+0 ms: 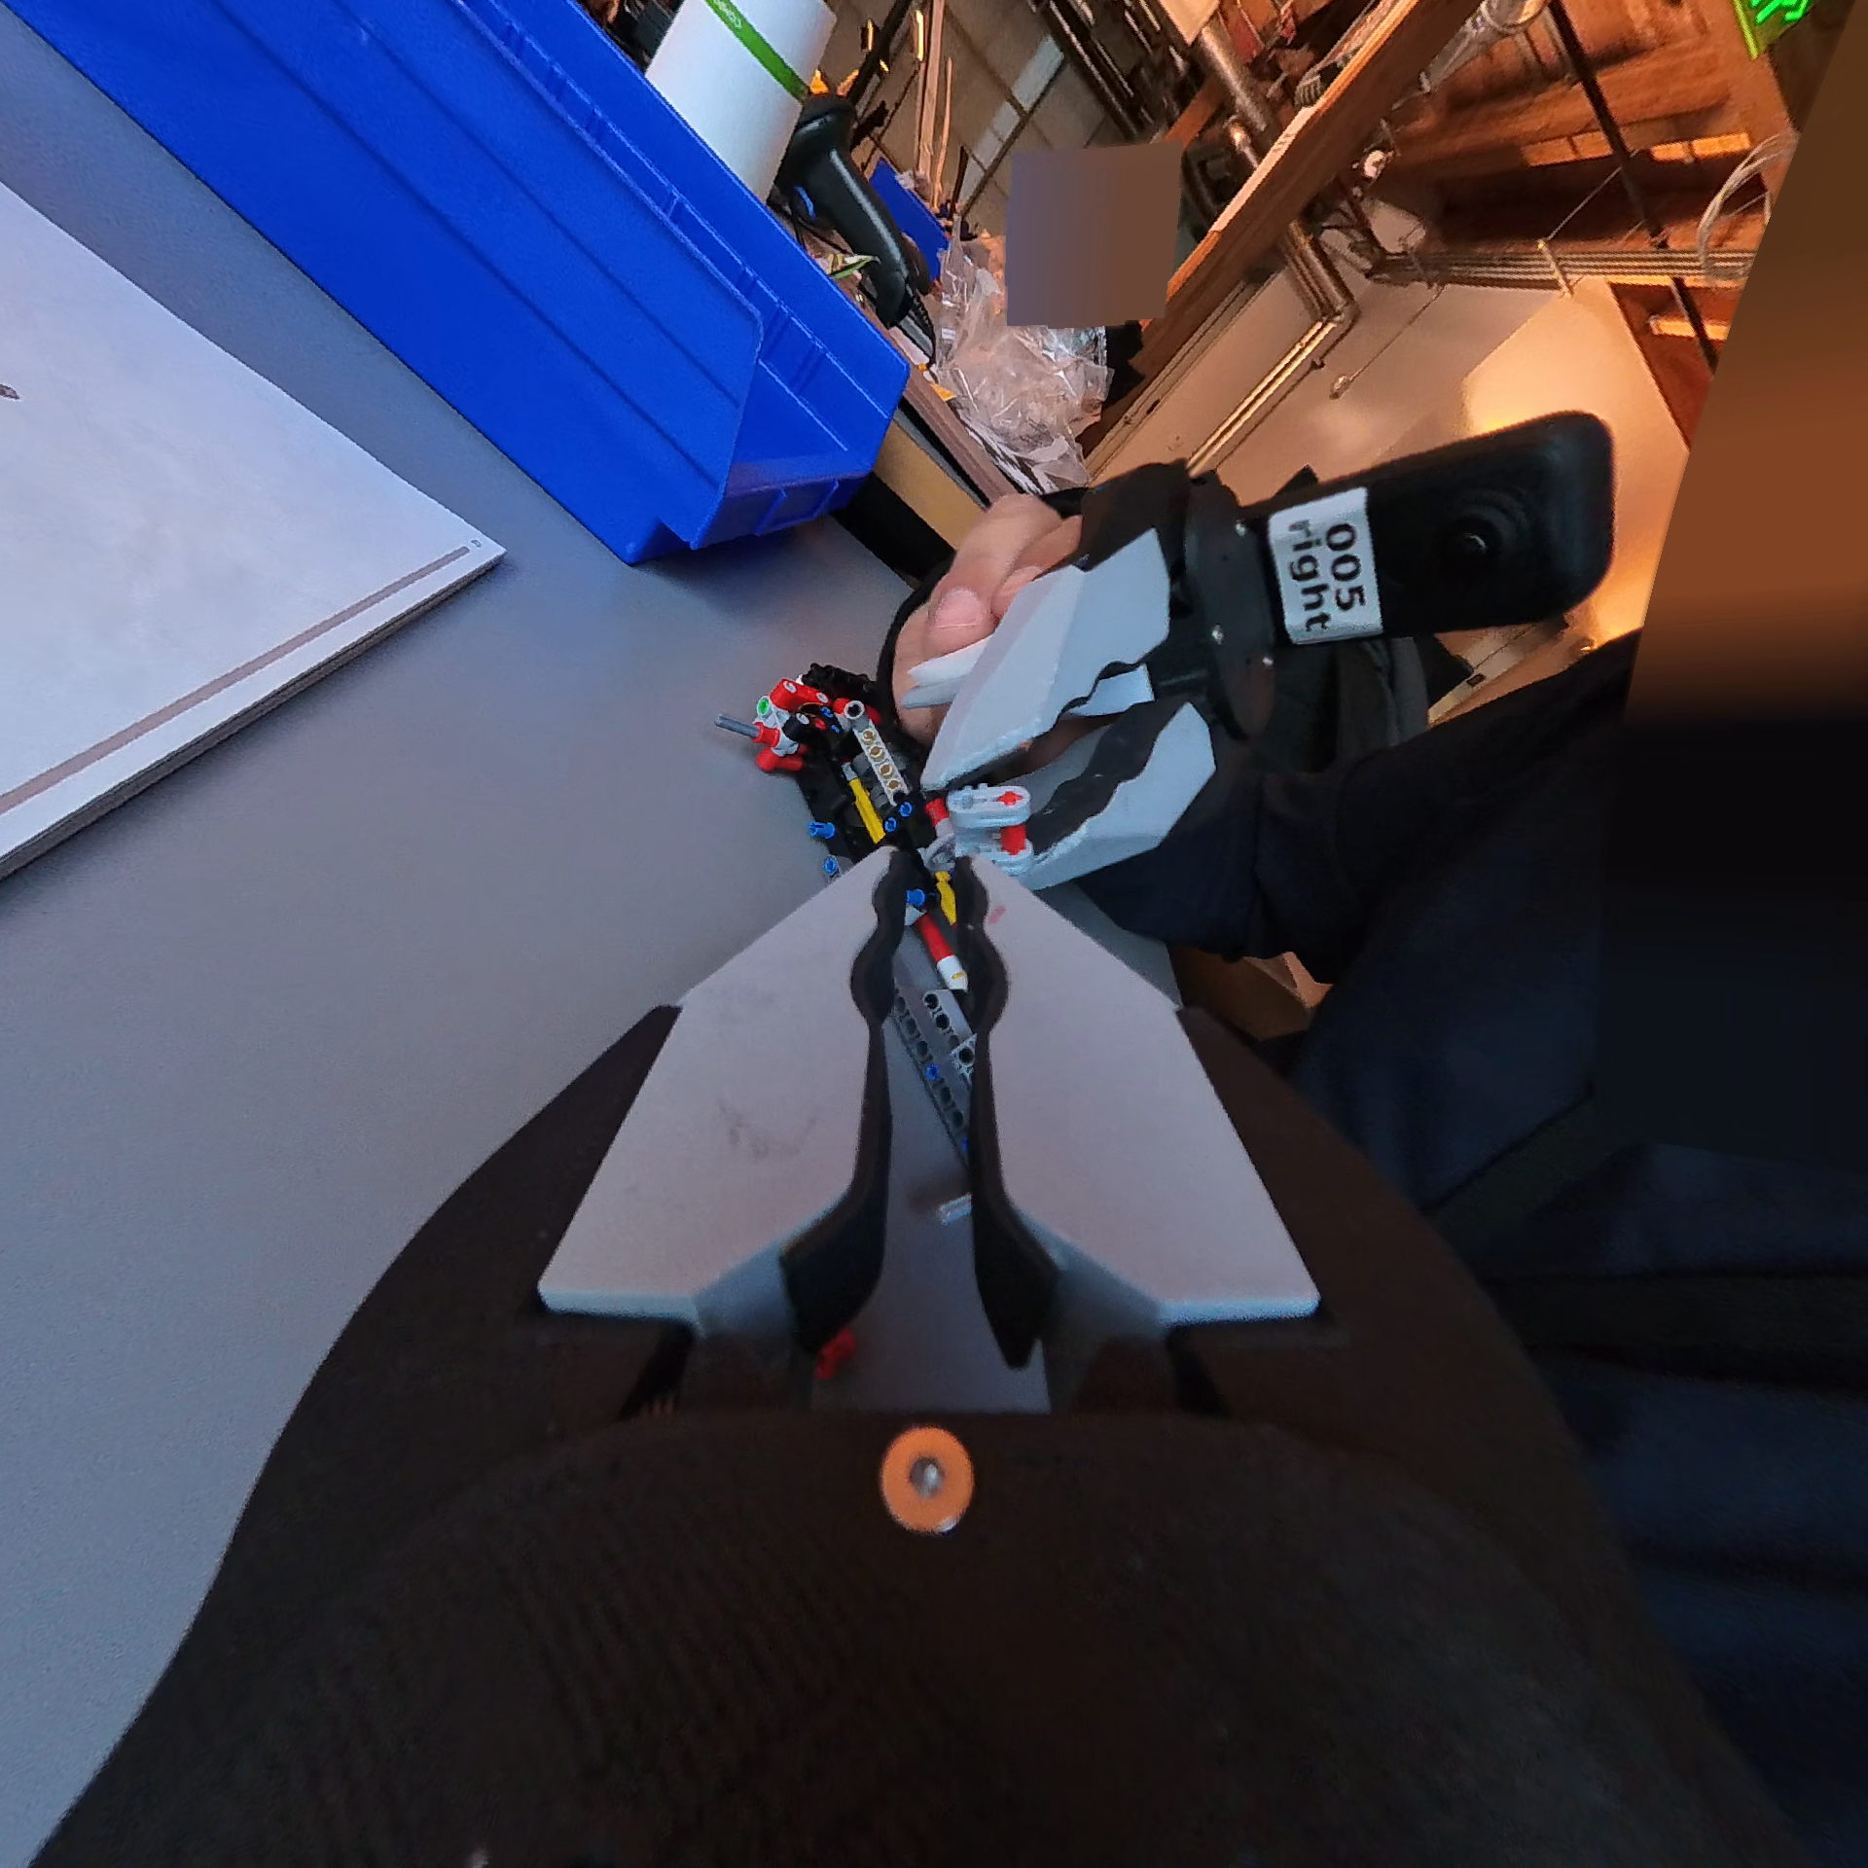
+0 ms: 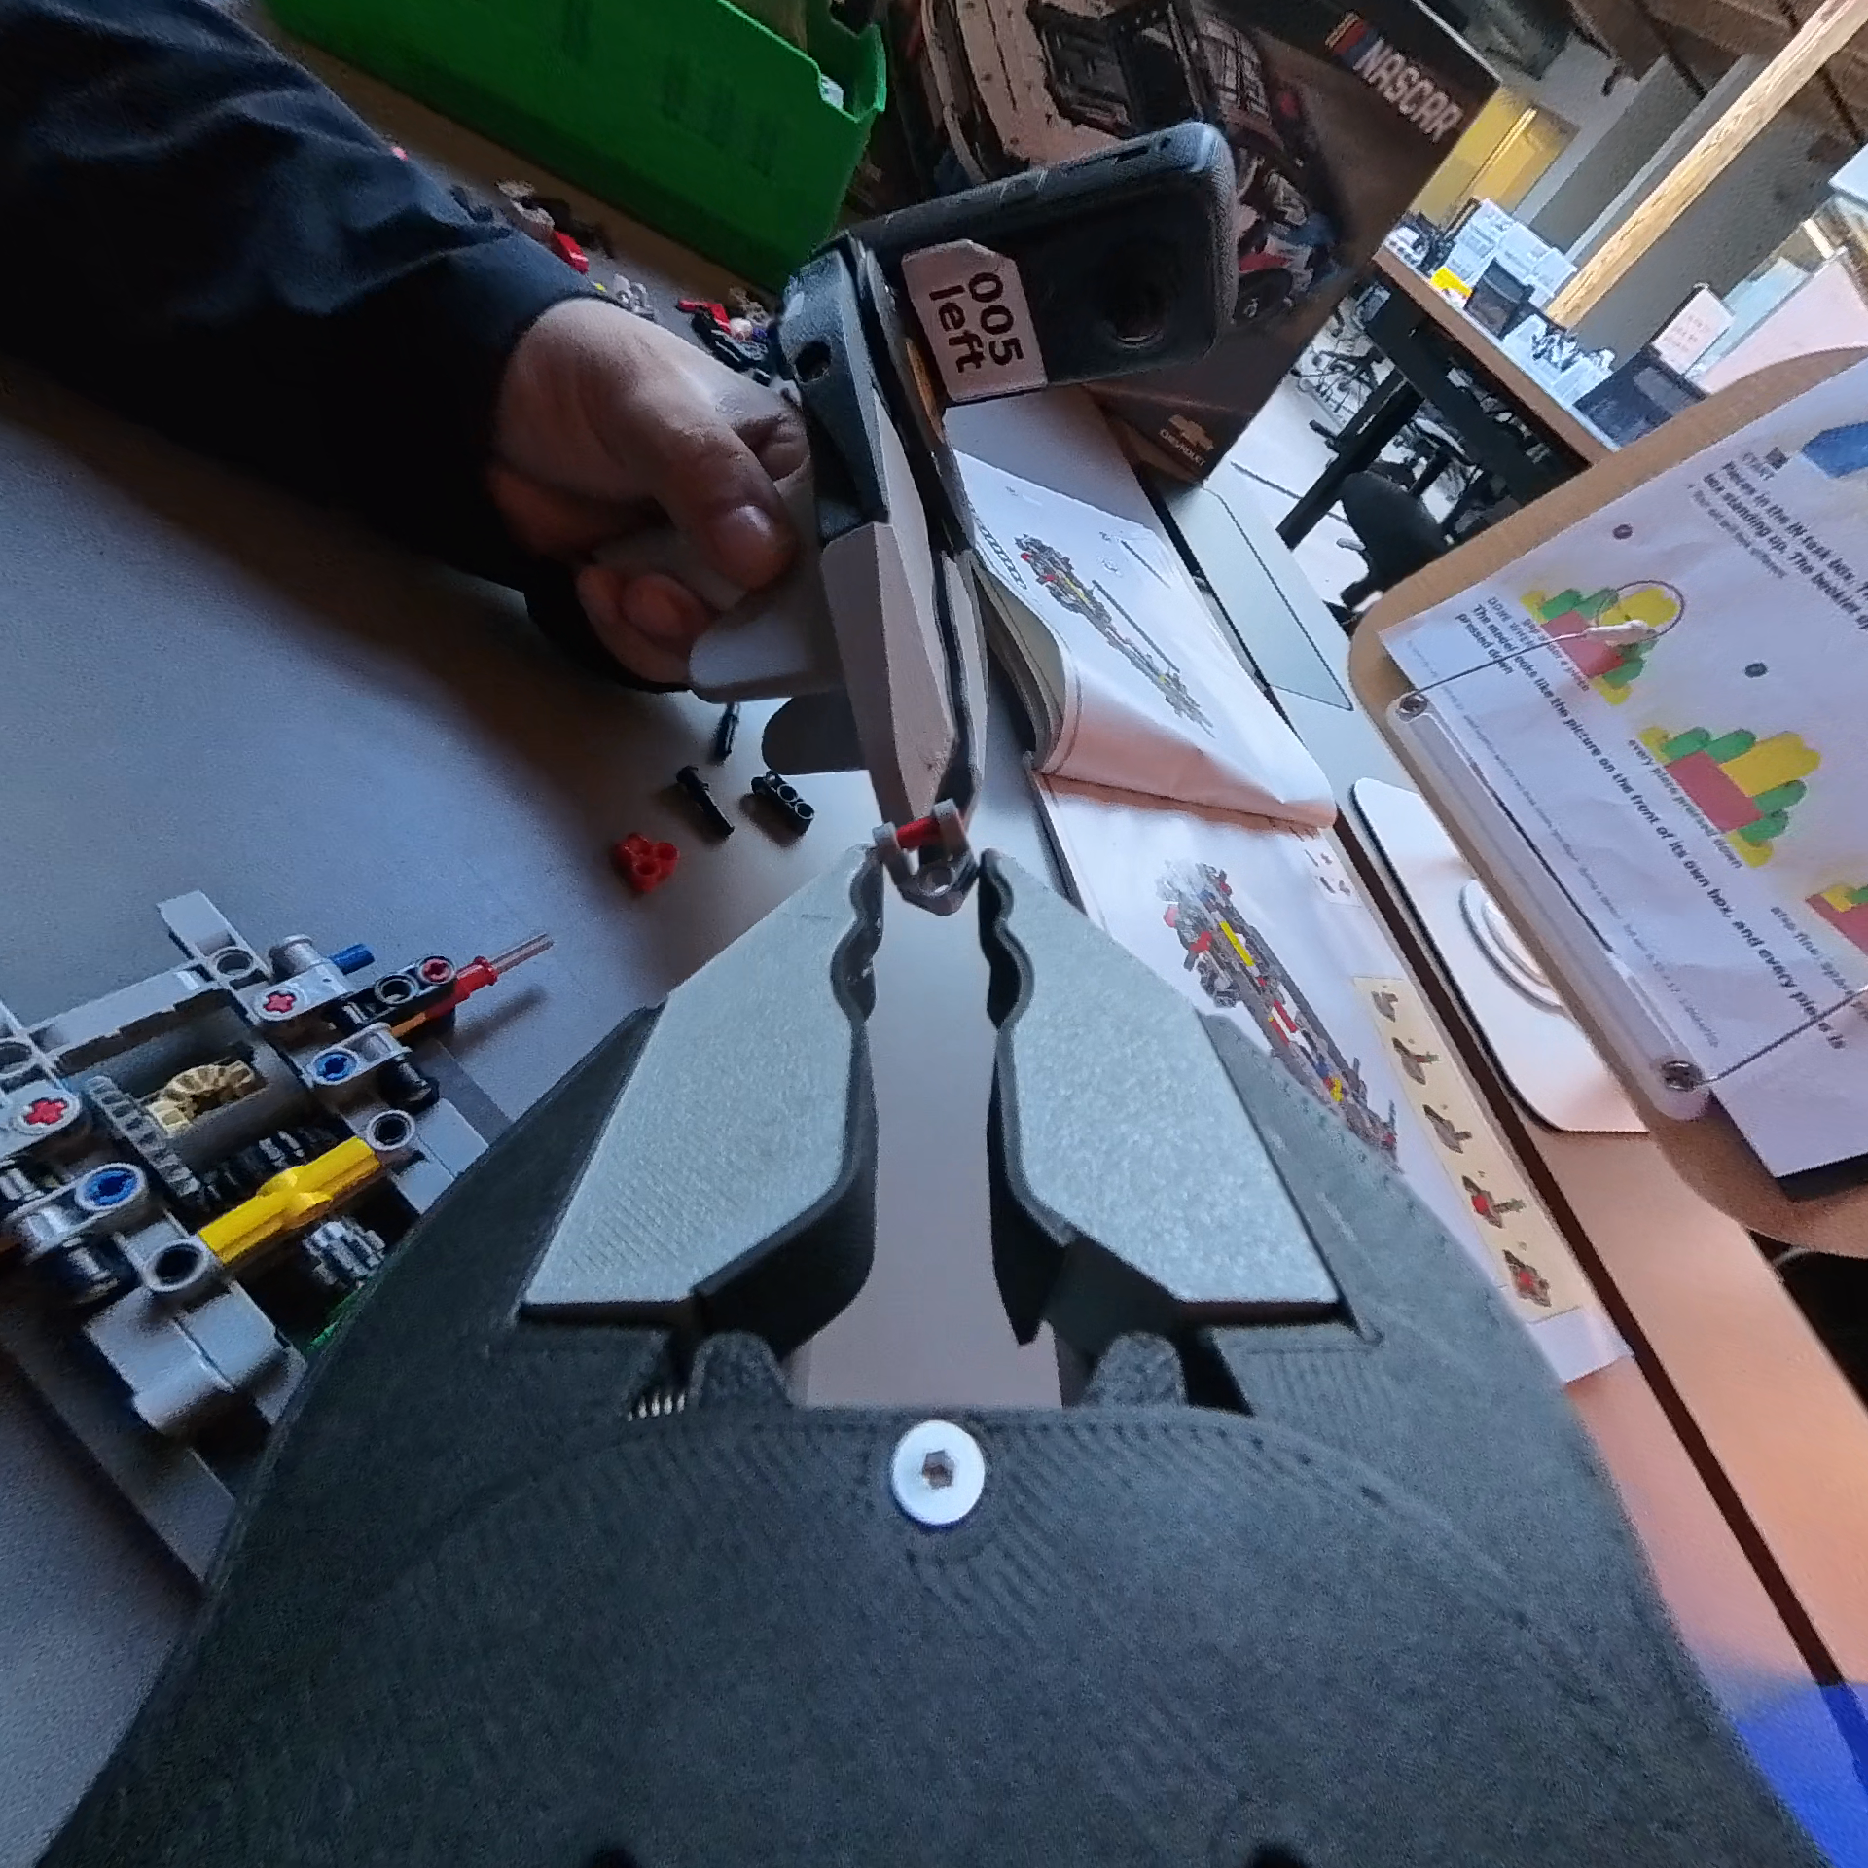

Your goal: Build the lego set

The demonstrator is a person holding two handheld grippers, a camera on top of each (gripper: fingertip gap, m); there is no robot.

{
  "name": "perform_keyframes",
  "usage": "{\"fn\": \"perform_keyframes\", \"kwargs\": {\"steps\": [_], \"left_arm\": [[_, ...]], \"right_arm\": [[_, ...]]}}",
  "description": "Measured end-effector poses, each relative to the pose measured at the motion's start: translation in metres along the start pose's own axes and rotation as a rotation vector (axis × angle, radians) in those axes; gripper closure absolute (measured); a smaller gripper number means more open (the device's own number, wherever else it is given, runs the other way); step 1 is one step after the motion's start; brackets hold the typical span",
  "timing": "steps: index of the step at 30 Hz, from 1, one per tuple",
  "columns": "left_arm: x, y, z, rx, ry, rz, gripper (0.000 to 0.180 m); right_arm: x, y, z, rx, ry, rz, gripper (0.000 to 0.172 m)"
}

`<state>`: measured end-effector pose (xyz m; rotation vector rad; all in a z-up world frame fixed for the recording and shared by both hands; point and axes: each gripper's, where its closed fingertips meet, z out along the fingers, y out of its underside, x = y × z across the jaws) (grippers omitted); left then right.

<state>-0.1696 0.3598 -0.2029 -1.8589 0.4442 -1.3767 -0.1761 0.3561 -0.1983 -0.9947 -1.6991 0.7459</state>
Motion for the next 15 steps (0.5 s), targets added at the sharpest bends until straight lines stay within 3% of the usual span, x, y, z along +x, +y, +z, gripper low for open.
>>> {"fn": "perform_keyframes", "kwargs": {"steps": [15], "left_arm": [[-0.012, 0.015, 0.003, -0.071, -0.089, 0.089, 0.178]], "right_arm": [[0.001, 0.003, 0.002, -0.02, 0.042, -0.049, 0.156]]}}
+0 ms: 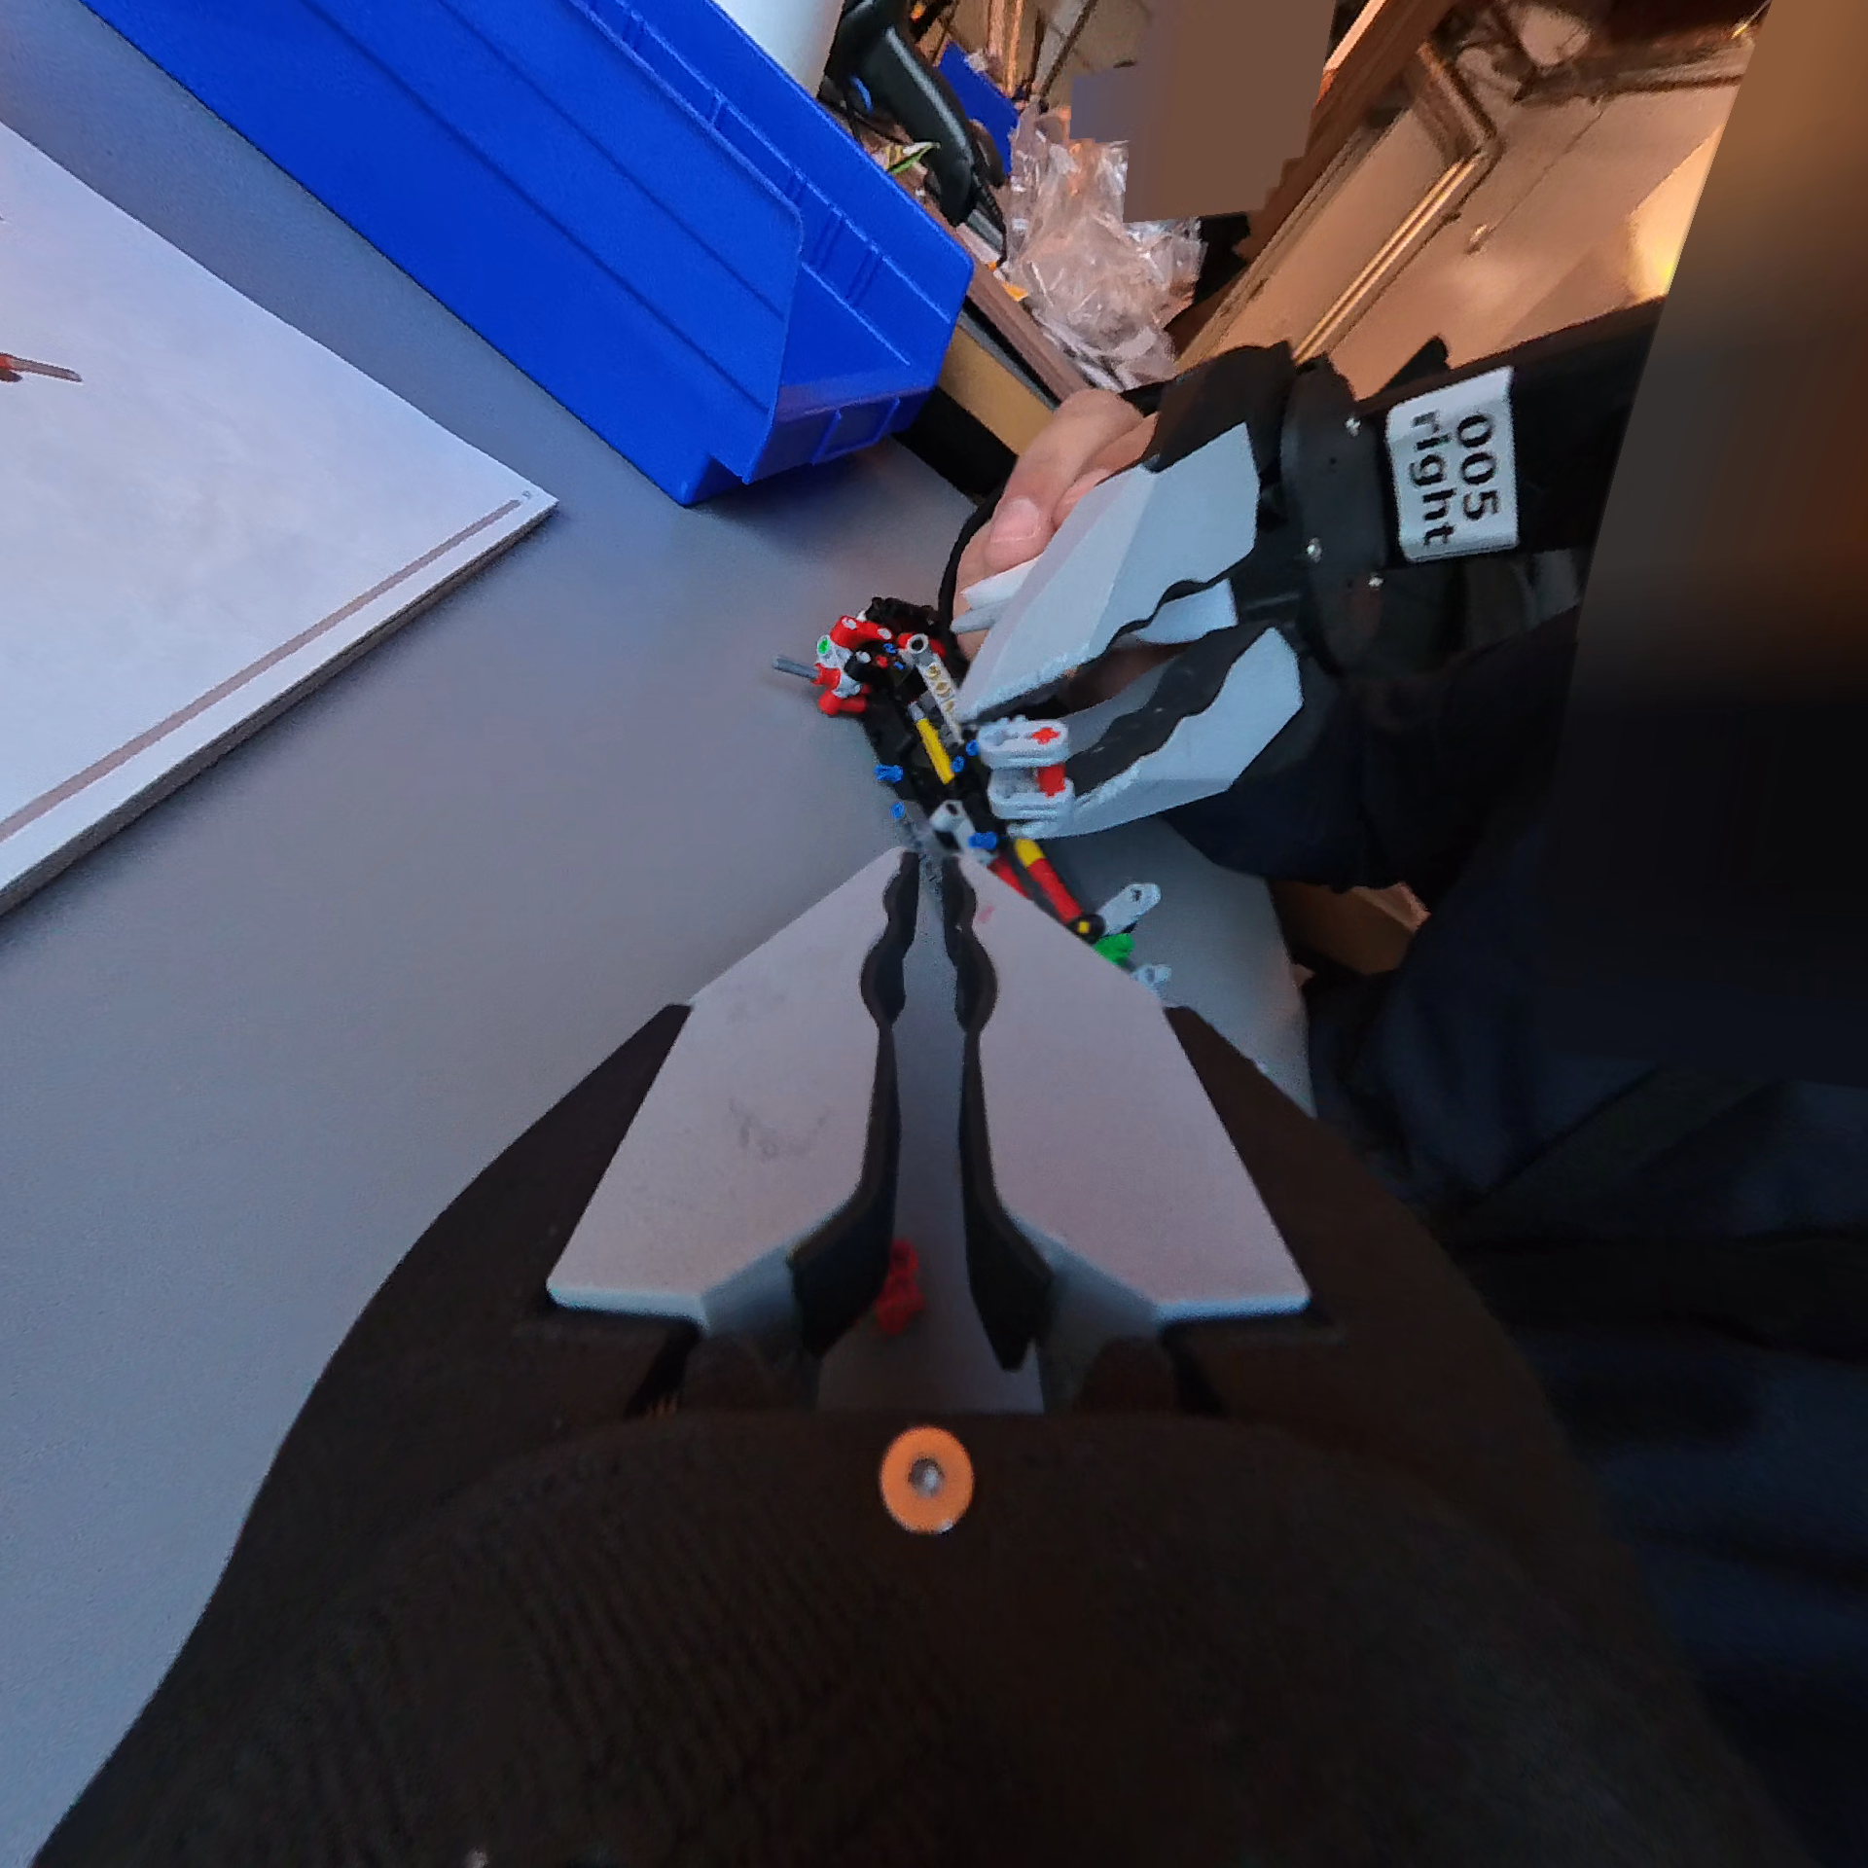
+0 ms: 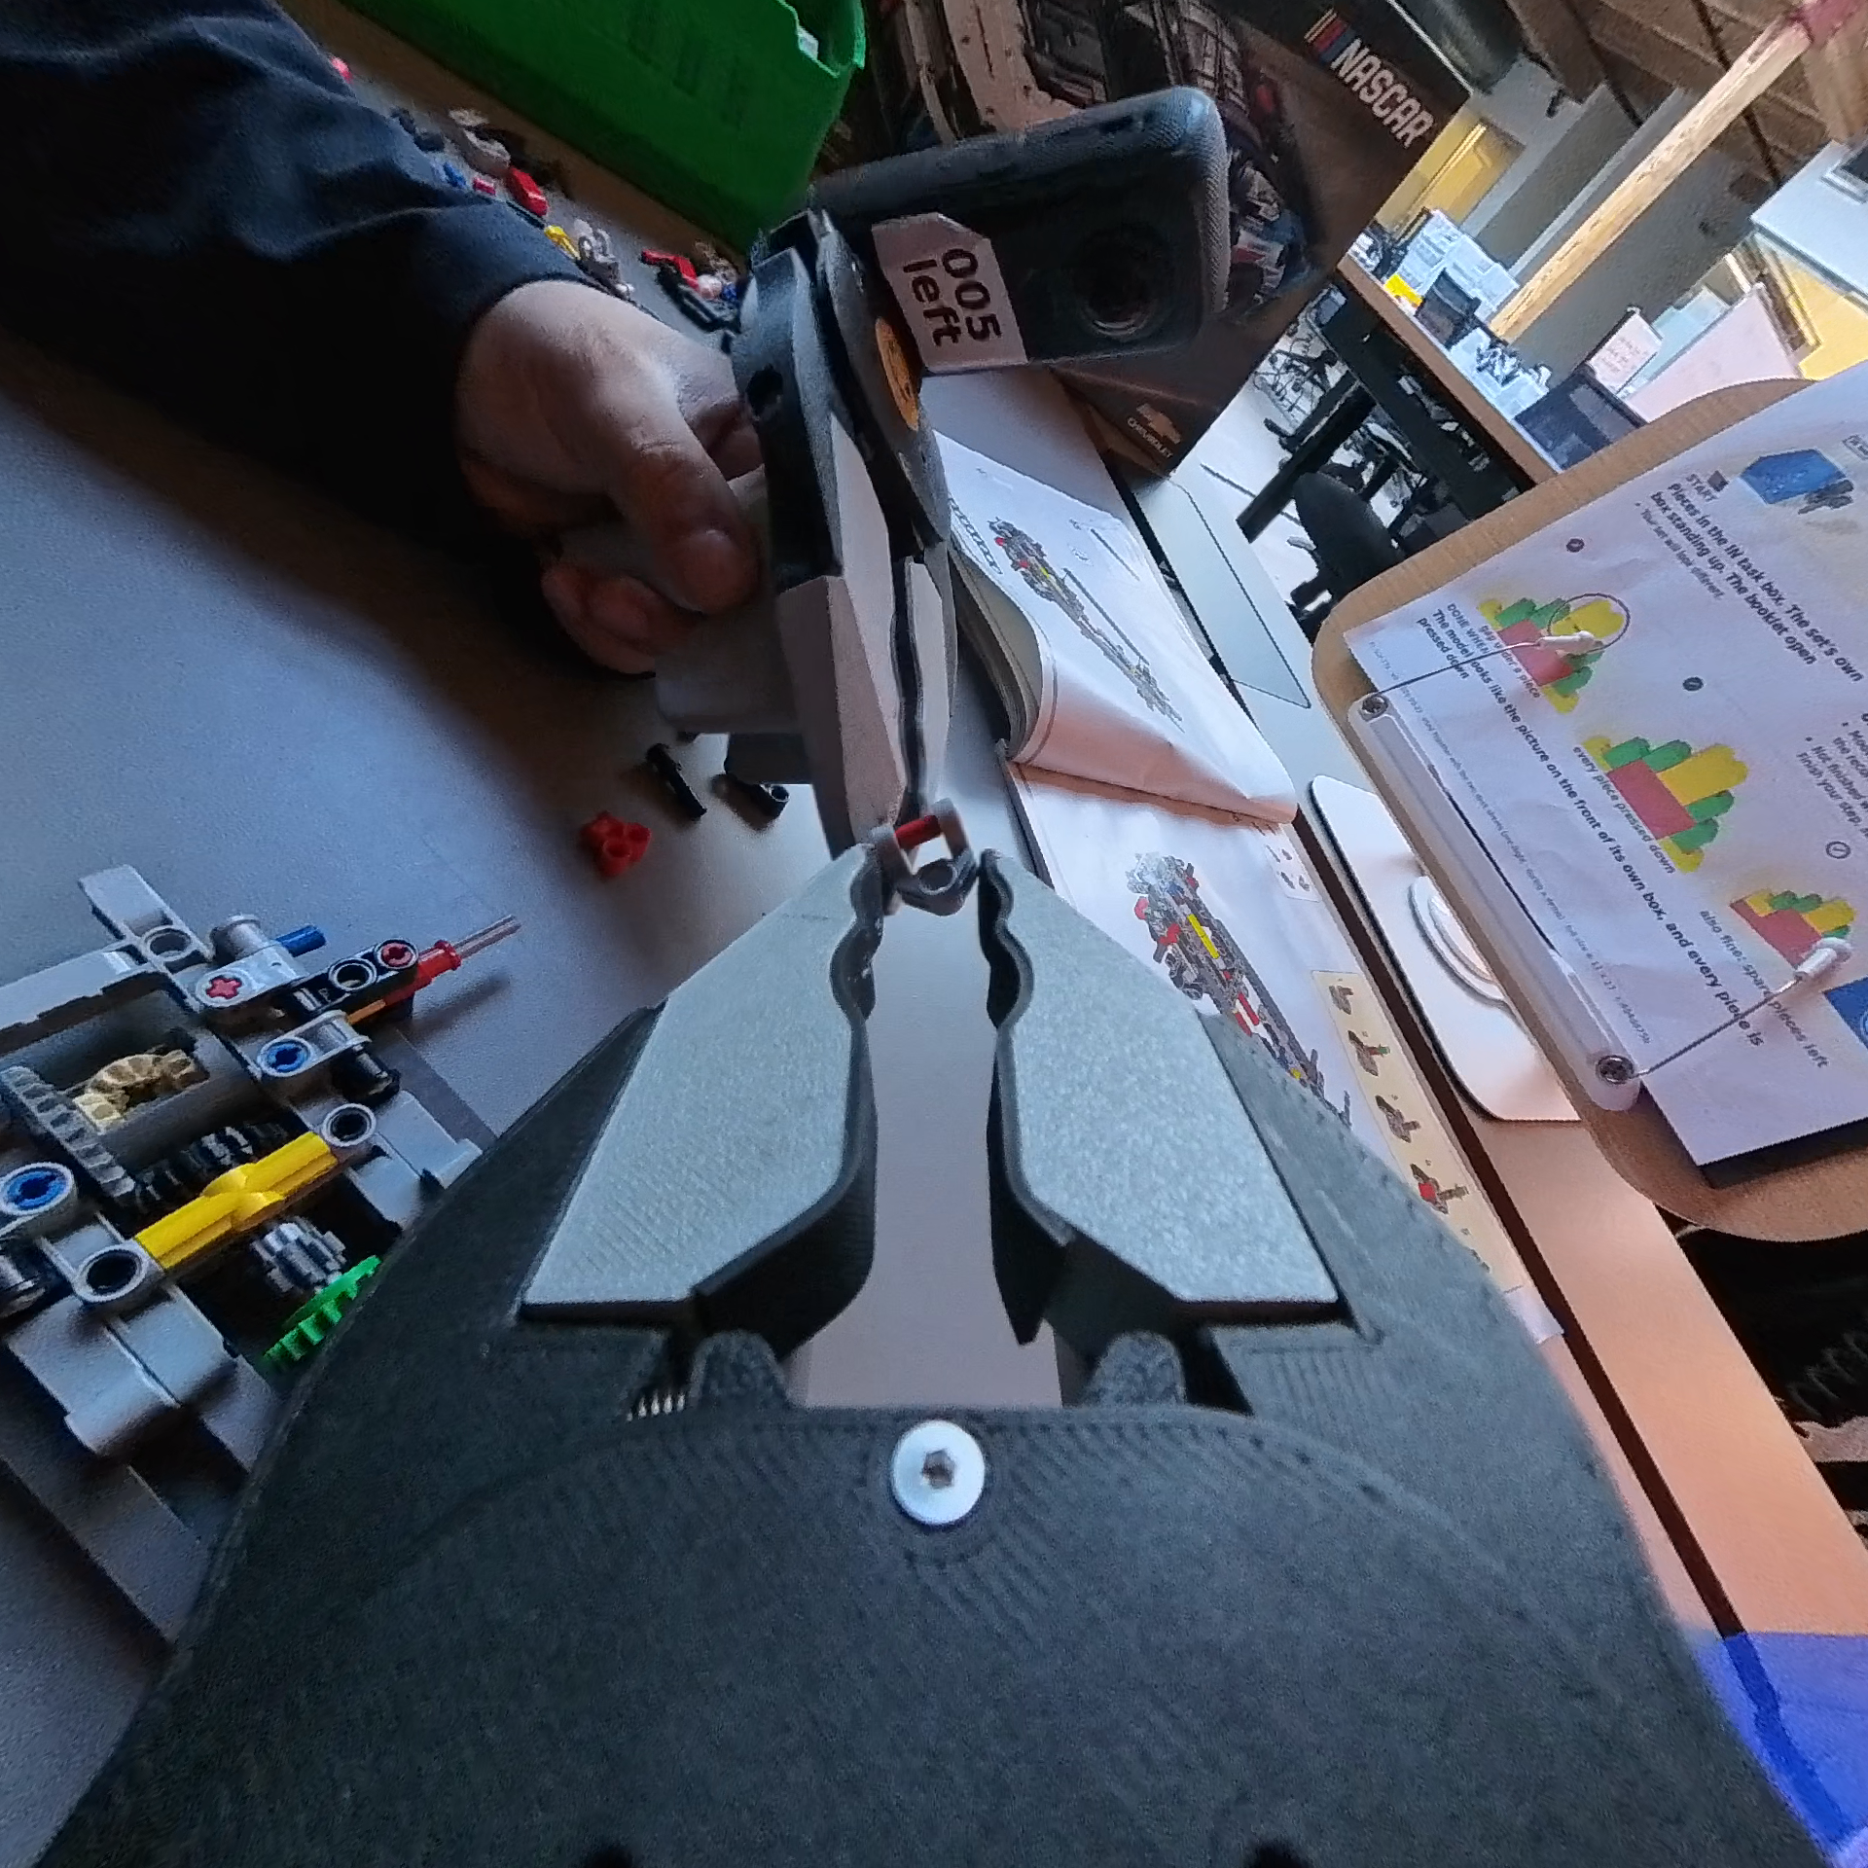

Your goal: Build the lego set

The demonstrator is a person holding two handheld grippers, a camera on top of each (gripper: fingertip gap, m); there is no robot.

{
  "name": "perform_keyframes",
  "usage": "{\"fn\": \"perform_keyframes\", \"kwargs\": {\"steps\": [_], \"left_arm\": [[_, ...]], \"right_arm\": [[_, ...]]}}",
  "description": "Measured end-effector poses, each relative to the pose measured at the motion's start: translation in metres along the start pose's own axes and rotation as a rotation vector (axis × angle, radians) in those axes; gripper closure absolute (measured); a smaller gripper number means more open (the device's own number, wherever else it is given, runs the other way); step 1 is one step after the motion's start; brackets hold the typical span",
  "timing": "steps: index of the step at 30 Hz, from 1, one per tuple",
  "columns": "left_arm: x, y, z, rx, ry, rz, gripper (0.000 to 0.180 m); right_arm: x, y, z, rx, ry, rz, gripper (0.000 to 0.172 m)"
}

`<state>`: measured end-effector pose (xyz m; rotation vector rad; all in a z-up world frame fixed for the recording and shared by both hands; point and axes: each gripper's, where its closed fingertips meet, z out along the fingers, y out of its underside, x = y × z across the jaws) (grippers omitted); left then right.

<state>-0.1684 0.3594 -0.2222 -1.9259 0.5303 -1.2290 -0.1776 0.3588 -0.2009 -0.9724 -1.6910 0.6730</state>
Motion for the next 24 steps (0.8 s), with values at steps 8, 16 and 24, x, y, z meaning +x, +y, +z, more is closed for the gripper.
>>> {"fn": "perform_keyframes", "kwargs": {"steps": [8, 16, 24], "left_arm": [[-0.018, 0.007, -0.002, -0.071, -0.182, 0.146, 0.179], [-0.02, 0.007, -0.003, -0.068, -0.191, 0.138, 0.18], [-0.021, 0.007, -0.003, -0.068, -0.195, 0.132, 0.18]], "right_arm": [[0.004, 0.002, -0.001, 0.003, 0.016, 0.014, 0.156], [0.007, 0.002, -0.002, 0.001, 0.036, 0.01, 0.156], [0.009, 0.004, -0.002, -0.004, 0.045, 0.009, 0.156]]}}
